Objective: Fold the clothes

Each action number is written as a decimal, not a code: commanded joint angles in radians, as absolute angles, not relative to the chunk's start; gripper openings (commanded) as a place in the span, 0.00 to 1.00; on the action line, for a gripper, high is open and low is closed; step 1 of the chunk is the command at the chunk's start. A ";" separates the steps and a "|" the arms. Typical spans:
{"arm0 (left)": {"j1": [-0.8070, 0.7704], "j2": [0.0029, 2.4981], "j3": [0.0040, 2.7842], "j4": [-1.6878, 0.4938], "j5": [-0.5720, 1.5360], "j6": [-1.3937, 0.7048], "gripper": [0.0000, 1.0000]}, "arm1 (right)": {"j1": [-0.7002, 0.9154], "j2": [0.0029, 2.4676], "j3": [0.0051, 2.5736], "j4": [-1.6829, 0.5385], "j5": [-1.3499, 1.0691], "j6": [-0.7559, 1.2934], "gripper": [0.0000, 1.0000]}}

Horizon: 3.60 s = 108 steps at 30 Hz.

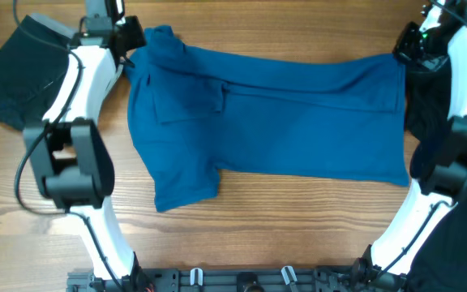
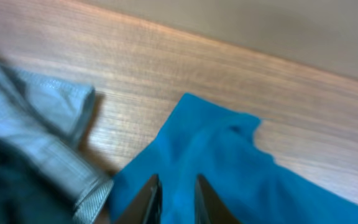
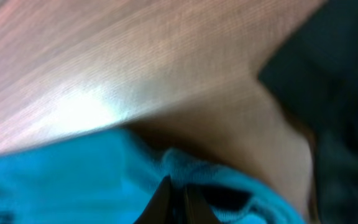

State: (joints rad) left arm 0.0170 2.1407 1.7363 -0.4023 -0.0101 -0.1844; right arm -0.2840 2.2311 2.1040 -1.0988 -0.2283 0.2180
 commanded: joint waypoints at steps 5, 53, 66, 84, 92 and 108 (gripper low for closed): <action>0.023 2.238 1.742 -0.281 -0.025 -0.323 0.44 | -0.282 2.326 2.112 -0.860 -0.203 0.208 0.59; -0.049 2.186 1.465 -0.803 0.096 -0.224 0.07 | -0.343 2.150 1.831 -1.355 -0.192 0.160 0.33; -0.001 2.190 1.426 -0.984 -0.077 -0.278 0.04 | -0.354 2.148 1.382 -1.127 -0.073 0.354 0.18; 0.007 2.038 1.595 -0.839 0.165 -0.266 0.49 | -0.292 1.799 1.382 -0.772 -0.351 0.110 0.45; -0.034 2.093 1.591 -0.693 0.194 -0.228 0.50 | -0.276 1.918 1.382 -0.668 -0.352 0.104 0.45; -0.064 2.109 1.613 -0.767 0.213 -0.239 0.48 | -0.276 1.925 1.382 -0.678 -0.352 0.105 0.45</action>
State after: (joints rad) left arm -0.0647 2.1414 1.5890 -0.7444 0.1970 -0.2447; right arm -0.2756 1.9114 1.3788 -0.6762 -0.3401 0.1249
